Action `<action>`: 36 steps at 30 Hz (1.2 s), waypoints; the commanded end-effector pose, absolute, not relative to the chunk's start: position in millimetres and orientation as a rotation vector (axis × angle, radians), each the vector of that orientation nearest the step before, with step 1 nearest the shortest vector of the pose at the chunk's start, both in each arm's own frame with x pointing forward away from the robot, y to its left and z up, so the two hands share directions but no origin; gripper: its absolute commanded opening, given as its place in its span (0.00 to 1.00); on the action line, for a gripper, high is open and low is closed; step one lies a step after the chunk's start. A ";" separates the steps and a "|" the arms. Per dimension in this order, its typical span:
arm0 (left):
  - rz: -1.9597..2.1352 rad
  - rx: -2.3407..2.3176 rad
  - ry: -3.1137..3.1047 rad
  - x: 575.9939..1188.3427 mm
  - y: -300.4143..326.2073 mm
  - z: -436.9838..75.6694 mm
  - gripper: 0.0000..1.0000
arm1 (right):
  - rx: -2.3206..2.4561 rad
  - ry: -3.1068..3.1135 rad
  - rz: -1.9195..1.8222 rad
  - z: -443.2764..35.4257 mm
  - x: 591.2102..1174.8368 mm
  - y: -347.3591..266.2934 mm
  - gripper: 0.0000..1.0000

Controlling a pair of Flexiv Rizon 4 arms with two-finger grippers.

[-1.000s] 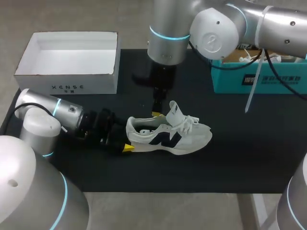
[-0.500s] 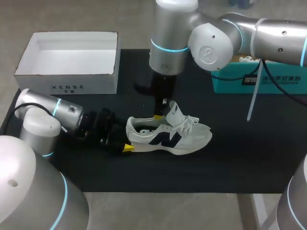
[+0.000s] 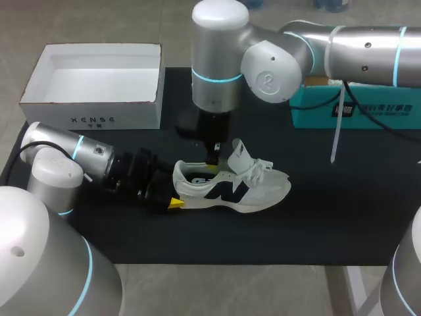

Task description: Take the shoe out of the shoebox, open the shoe tongue, remove and reinsert the insole, then place the shoe into the shoebox

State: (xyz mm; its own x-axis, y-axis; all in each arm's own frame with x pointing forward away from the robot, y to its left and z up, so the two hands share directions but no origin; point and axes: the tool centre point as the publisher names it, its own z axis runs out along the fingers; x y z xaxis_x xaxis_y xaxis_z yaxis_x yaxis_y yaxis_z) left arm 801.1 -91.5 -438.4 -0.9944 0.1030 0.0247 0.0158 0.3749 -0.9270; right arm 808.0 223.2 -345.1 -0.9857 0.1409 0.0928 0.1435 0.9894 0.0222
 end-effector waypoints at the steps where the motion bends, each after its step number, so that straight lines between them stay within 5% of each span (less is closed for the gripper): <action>1: 1.708 -0.110 -2.540 800.8 -90.2 -442.9 0.00 | -0.230 -3.041 0.030 -349.2 813.7 228.9 0.00; 36: 1.708 -0.110 -2.540 800.8 -90.2 -442.9 0.00 | -0.316 -3.046 0.186 -364.6 833.5 200.7 0.00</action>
State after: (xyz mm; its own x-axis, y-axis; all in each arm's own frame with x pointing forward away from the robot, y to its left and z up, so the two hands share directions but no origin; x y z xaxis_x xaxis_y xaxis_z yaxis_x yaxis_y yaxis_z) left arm 801.1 -91.6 -438.3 -0.9944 0.1029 0.0248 0.0157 0.3748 -0.9270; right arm 832.0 200.8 -362.2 -0.9763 0.2086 0.0584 0.1998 0.9712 -0.1296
